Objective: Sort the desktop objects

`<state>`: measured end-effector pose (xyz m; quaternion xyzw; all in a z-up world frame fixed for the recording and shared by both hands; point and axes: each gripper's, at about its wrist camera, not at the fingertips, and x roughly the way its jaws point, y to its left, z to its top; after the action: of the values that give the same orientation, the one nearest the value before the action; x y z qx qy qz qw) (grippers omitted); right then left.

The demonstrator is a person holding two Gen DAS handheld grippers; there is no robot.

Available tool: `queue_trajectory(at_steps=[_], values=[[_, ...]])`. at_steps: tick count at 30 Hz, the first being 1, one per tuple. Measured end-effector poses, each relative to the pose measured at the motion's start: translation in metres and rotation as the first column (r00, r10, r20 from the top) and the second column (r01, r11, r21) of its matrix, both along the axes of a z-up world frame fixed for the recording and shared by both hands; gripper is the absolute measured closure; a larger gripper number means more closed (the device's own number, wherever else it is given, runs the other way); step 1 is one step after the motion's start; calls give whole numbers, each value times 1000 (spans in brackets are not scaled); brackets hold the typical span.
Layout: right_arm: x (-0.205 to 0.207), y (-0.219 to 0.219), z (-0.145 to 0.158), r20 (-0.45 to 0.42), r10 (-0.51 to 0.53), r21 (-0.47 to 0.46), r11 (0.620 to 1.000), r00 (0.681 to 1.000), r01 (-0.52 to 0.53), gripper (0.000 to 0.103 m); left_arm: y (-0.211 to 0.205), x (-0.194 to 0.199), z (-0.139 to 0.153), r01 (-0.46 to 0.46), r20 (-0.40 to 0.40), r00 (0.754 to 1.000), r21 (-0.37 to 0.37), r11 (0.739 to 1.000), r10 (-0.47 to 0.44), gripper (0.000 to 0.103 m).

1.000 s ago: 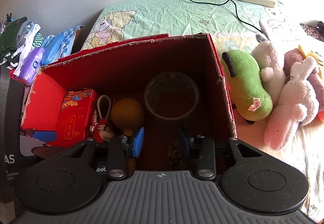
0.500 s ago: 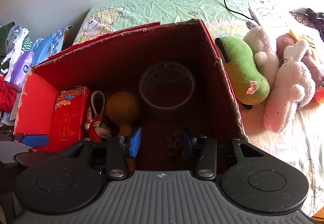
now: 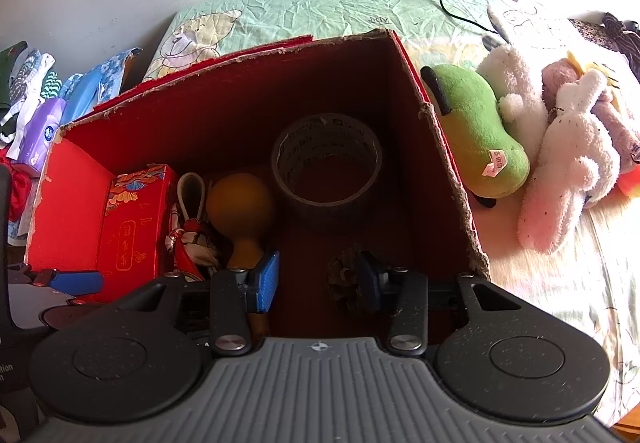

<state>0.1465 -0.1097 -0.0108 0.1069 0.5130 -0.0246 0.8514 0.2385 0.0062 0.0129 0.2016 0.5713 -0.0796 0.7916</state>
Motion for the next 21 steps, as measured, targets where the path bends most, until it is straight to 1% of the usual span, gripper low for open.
queue_trajectory(at_steps=[4, 16, 21], values=[[1, 0, 0, -2, 1, 2, 1000, 1000, -1, 58, 0, 2, 0, -7, 0, 1000, -5, 1000, 7, 3], [8, 4, -2, 5, 28, -37, 999, 1000, -28, 58, 0, 6, 1, 2, 11, 1000, -12, 1000, -1, 2], [10, 5, -1, 10, 36, -45, 998, 999, -36, 58, -1, 8, 3, -9, 20, 1000, -16, 1000, 9, 1]])
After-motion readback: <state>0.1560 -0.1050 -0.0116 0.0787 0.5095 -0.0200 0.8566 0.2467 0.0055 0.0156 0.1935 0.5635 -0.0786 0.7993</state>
